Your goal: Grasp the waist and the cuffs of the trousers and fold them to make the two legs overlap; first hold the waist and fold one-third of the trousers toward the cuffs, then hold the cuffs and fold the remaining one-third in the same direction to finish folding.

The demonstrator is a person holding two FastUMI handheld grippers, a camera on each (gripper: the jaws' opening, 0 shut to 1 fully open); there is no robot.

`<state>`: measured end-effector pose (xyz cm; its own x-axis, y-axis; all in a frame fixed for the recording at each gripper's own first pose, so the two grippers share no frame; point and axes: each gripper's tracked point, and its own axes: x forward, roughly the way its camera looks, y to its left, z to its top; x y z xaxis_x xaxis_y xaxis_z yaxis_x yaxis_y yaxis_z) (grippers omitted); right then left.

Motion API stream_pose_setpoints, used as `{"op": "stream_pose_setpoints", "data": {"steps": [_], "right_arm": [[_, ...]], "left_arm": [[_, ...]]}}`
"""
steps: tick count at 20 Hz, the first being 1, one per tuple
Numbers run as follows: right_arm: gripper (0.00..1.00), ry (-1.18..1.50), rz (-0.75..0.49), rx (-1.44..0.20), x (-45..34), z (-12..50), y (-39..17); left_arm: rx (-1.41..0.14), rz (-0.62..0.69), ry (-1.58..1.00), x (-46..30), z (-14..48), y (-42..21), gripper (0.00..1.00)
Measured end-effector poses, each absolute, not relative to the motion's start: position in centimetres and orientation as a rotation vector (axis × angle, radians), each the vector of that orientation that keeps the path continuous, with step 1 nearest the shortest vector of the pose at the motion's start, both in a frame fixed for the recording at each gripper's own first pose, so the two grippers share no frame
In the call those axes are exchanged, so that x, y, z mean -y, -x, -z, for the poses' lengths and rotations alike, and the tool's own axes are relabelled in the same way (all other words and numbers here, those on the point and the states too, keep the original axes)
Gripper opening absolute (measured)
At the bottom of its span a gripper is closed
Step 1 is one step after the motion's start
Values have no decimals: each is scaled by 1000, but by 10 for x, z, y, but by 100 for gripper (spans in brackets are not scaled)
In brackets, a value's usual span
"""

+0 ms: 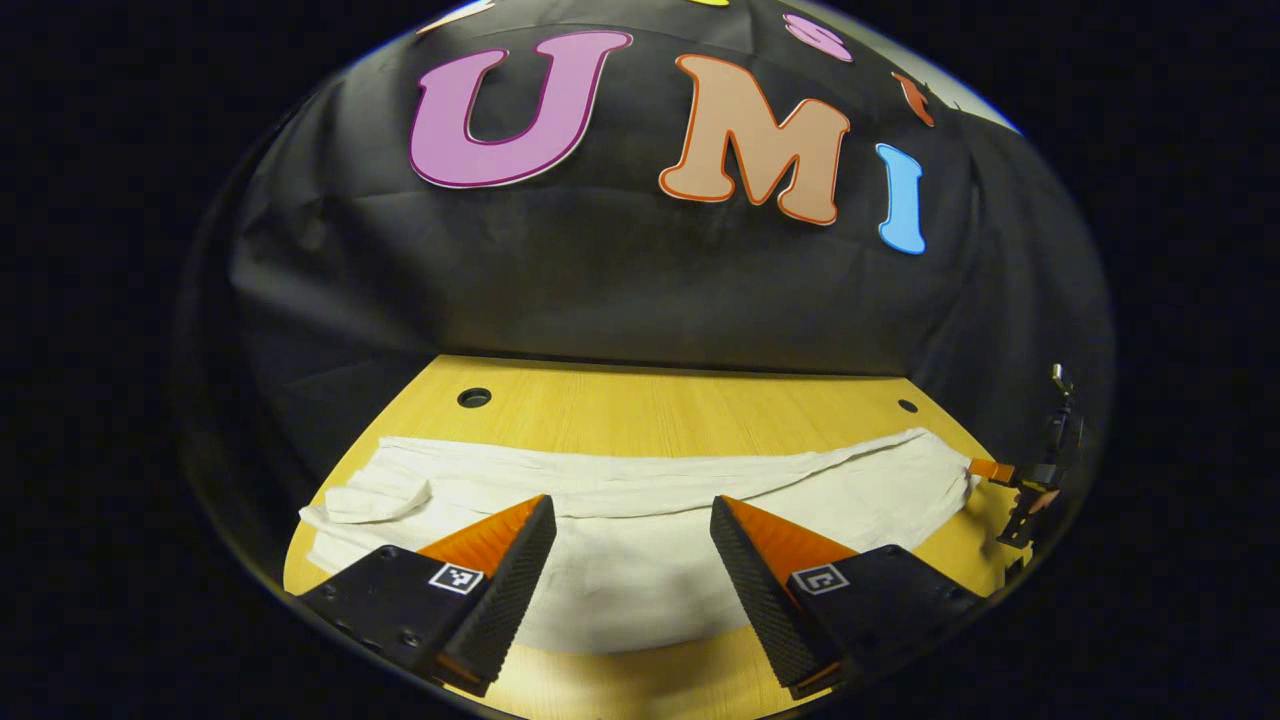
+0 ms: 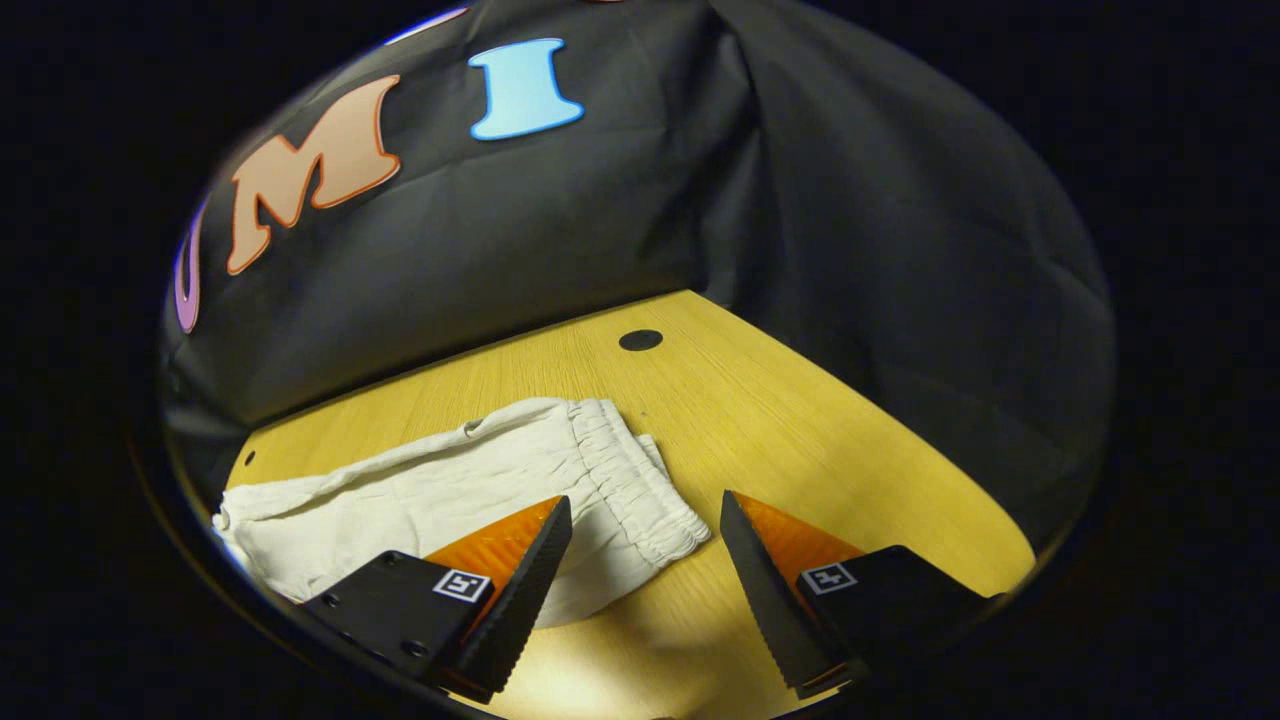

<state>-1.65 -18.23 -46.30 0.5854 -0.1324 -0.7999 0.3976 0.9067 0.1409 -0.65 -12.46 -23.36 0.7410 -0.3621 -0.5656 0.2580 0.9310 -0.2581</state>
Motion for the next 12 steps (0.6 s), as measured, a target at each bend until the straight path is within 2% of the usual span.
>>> {"op": "stream_pose_setpoints", "data": {"steps": [2, 3, 5, 7, 8, 9, 11, 12], "right_arm": [[96, -399, 327, -919, 178, 469, 18], [93, -429, 342, -934, 178, 473, 18], [93, -494, 374, -965, 177, 481, 22], [97, -541, 413, -983, 180, 488, 27], [92, -567, 418, -999, 178, 486, 33], [92, -568, 425, -973, 181, 486, 30], [96, -582, 411, -985, 175, 487, 31], [80, -599, 406, -1005, 173, 491, 33]], "left_arm": [[-649, 315, 167, 119, 228, 17, 96], [-645, 298, 165, 116, 225, 22, 96], [-637, 266, 160, 113, 220, 31, 96], [-630, 242, 153, 108, 215, 45, 96], [-628, 227, 148, 107, 213, 51, 96], [-625, 214, 146, 105, 211, 56, 96], [-619, 194, 156, 105, 207, 63, 96], [-621, 185, 162, 104, 207, 66, 95]]}}
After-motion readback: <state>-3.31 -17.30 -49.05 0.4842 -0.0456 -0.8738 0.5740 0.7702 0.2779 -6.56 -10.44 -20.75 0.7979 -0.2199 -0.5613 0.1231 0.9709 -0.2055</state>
